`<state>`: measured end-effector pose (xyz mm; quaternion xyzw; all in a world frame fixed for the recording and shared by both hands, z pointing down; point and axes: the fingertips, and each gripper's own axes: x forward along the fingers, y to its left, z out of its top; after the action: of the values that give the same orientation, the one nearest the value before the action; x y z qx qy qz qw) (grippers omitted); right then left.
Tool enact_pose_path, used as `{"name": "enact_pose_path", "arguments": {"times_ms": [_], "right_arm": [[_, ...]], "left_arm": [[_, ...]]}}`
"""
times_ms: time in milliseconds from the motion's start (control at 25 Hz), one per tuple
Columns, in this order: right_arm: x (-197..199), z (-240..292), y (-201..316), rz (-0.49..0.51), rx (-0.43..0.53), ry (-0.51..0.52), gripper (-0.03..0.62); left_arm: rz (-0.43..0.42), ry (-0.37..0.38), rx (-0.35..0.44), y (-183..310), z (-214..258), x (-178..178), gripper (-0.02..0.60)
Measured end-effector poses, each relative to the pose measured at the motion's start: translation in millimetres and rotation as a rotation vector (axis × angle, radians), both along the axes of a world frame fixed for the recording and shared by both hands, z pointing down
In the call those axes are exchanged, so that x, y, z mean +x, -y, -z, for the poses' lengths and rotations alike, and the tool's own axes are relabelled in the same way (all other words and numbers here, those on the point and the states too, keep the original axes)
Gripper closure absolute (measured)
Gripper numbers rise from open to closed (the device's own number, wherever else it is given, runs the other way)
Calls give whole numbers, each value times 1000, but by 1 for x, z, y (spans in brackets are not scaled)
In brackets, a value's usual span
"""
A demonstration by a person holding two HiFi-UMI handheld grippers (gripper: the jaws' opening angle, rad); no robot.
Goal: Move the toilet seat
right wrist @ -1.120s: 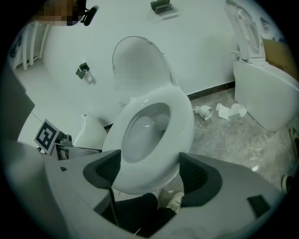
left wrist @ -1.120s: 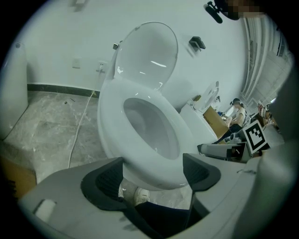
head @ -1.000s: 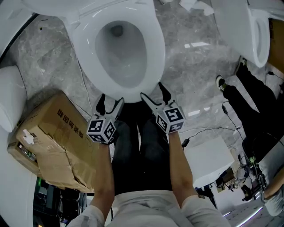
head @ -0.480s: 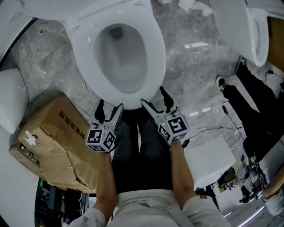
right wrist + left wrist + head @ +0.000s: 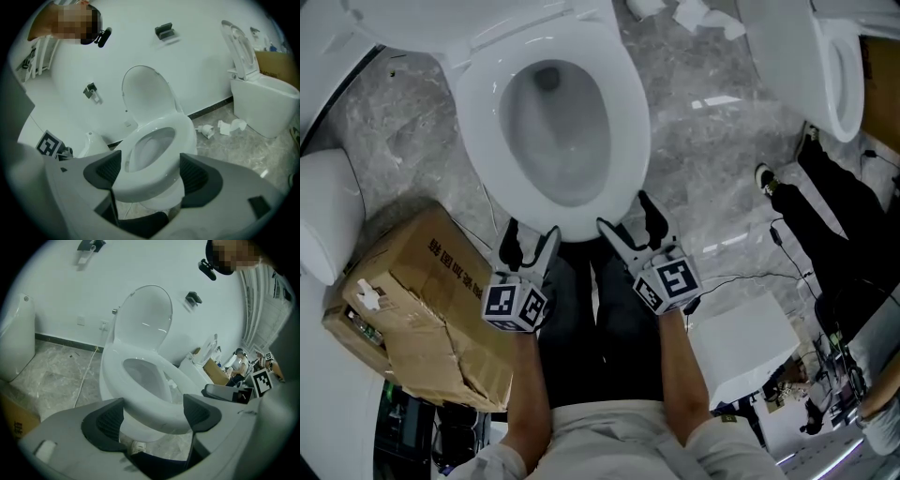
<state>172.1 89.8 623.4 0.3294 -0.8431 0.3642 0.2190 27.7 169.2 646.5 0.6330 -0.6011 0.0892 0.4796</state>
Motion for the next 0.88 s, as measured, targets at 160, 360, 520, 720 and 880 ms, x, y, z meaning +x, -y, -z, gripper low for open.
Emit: {"name": "enact_pose_path", "arguments": {"times_ms": [160,360,520,720,880], "right_arm": [[2,-1,3,-102,-20,65,200],[1,-3,3,-122,-18,83,200],[2,5,4,-122,-12,114,200],[0,22,9,-127,16,159,200],[-3,40,15,-119,51,181,200]], "left_arm": [[26,-1,1,0,-4,0,187],[32,-1,2,0,-8,1,189],[41,-3,13,1,-1,0,192],[44,7,36,6,13,-2,192],[51,19,59,11,29,-6,192]]}}
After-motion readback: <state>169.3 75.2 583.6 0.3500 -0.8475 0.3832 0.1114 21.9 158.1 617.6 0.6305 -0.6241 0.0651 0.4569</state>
